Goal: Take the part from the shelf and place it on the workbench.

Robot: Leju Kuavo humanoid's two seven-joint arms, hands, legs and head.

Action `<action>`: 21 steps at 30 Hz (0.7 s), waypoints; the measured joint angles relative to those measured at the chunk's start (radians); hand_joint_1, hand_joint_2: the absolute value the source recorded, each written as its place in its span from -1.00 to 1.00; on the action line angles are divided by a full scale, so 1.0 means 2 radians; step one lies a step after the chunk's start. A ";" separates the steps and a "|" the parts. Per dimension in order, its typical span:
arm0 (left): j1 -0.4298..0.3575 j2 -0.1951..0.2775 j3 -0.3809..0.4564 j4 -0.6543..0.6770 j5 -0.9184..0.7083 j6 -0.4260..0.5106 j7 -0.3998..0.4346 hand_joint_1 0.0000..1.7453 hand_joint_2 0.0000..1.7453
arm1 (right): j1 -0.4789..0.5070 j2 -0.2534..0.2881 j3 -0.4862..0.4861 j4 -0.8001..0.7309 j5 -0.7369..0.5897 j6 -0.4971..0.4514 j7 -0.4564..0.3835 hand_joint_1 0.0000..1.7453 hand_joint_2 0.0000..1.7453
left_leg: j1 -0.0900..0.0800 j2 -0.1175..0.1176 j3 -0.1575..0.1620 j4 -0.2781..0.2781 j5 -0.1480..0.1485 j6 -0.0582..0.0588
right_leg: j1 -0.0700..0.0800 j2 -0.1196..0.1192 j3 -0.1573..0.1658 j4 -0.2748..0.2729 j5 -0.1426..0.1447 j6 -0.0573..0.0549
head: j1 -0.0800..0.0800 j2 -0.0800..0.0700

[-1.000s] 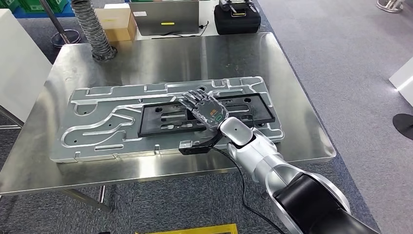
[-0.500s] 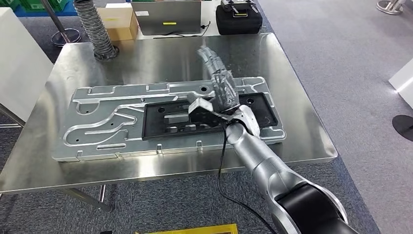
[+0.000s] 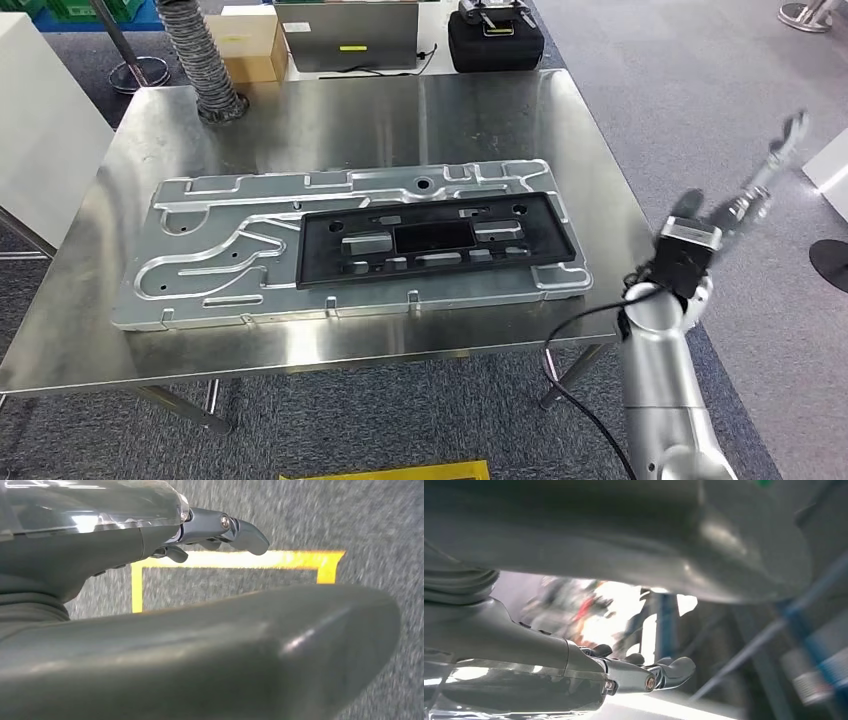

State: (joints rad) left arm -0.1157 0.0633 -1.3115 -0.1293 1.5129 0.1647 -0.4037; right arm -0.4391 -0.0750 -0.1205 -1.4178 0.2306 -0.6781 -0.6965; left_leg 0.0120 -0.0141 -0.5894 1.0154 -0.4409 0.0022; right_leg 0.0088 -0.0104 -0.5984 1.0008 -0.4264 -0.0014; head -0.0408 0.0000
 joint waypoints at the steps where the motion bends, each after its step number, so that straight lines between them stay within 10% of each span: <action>1: 0.002 0.000 0.004 0.000 0.000 0.000 0.000 -1.00 -1.00 | 0.022 -0.007 -0.019 -0.005 -0.001 -0.001 0.000 -1.00 -1.00 | 0.000 0.001 -0.001 0.004 -0.005 -0.002 | -0.002 -0.001 0.001 -0.003 0.002 -0.002 | 0.000 0.000; 7: 0.007 0.000 0.022 0.000 0.000 0.002 0.003 -1.00 -1.00 | 0.138 -0.038 -0.107 -0.002 -0.008 -0.005 0.006 -1.00 -1.00 | 0.000 0.004 -0.040 0.135 -0.086 -0.008 | -0.005 -0.004 -0.005 -0.004 0.007 -0.006 | 0.000 0.000; 12: 0.007 0.002 0.025 0.000 0.000 0.001 0.002 -1.00 -1.00 | 0.205 -0.039 -0.157 0.013 0.002 -0.007 0.001 -1.00 -1.00 | -0.002 0.004 0.043 0.003 -0.040 0.000 | -0.005 -0.002 -0.013 0.005 0.012 0.001 | 0.000 0.000; 16: 0.005 0.002 0.026 0.000 0.000 0.000 0.001 -1.00 -1.00 | 0.227 -0.036 -0.176 0.024 0.006 -0.008 0.001 -1.00 -1.00 | -0.005 0.005 0.042 -0.009 -0.027 0.012 | -0.008 0.001 -0.016 0.006 0.017 0.015 | 0.000 0.000; 21: 0.004 0.001 0.027 0.000 0.000 -0.002 0.000 -1.00 -1.00 | 0.235 -0.032 -0.190 0.043 0.018 -0.007 0.000 -1.00 -1.00 | -0.004 0.009 0.014 -0.011 -0.001 0.020 | -0.013 0.003 -0.052 0.127 -0.080 0.028 | 0.000 0.000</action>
State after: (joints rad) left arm -0.1084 0.0652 -1.2573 -0.1293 1.5129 0.1604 -0.4038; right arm 0.0315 -0.1392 -0.5014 -1.3322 0.2666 -0.6928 -0.6958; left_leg 0.0041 0.0037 -0.5612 0.9935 -0.4437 0.0415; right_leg -0.0173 -0.0037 -0.7015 1.2545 -0.5867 0.0537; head -0.0408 0.0000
